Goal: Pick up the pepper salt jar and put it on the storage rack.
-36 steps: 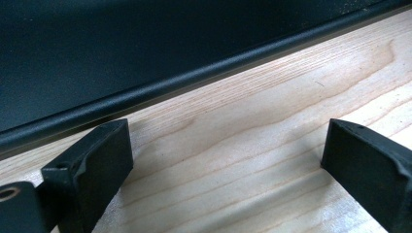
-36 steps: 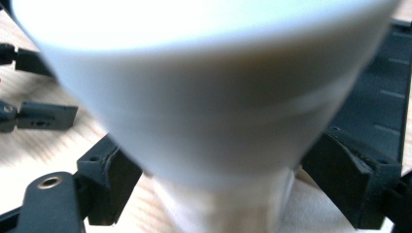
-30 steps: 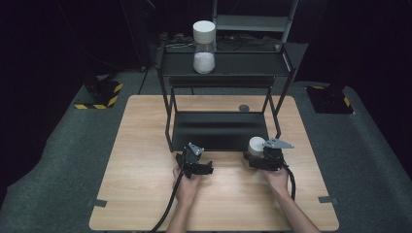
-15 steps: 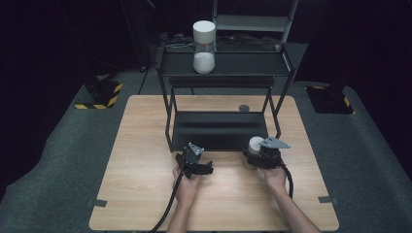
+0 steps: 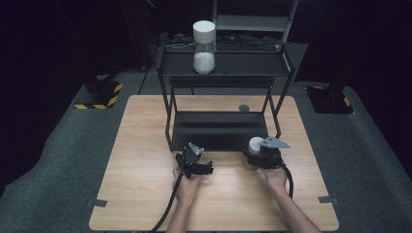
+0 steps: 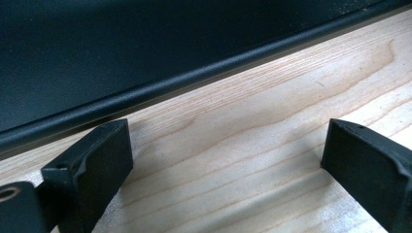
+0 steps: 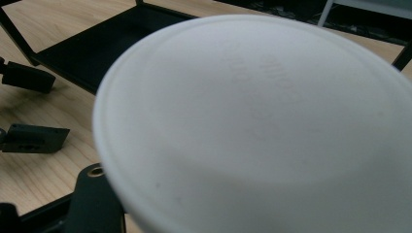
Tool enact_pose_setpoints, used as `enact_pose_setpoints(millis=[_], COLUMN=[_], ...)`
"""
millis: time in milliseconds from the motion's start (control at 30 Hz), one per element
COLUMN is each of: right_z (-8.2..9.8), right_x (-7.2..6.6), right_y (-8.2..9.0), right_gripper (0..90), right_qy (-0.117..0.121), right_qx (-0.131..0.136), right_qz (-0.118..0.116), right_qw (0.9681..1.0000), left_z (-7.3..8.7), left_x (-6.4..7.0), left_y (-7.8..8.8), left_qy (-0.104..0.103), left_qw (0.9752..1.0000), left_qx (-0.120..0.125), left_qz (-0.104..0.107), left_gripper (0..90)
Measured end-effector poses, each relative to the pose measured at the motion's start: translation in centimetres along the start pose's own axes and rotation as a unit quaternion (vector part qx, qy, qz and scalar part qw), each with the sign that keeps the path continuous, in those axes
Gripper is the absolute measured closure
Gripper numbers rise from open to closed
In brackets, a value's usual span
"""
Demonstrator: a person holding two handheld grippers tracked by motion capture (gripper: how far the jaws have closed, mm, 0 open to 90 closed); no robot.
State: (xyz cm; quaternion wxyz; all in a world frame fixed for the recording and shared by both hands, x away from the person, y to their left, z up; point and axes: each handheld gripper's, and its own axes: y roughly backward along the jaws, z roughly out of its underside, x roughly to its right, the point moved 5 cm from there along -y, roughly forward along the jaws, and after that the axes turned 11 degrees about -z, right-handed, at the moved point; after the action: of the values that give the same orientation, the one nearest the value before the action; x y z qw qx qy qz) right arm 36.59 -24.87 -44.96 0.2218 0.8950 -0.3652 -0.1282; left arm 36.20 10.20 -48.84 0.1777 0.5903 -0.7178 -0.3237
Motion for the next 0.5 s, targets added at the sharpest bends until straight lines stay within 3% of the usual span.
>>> enact_pose_setpoints(millis=[500], right_z=[-1.3], right_x=[0.7], right_y=[1.2], right_gripper=[35.4], right_qy=[-0.005], right_qx=[0.006], right_qz=[-0.01], right_qw=[0.9999], left_z=[0.0], left_x=[0.0], left_y=[0.0], left_qy=[0.0], left_qw=[1.0], left_qx=[0.0], left_qz=[0.0], left_gripper=[4.4])
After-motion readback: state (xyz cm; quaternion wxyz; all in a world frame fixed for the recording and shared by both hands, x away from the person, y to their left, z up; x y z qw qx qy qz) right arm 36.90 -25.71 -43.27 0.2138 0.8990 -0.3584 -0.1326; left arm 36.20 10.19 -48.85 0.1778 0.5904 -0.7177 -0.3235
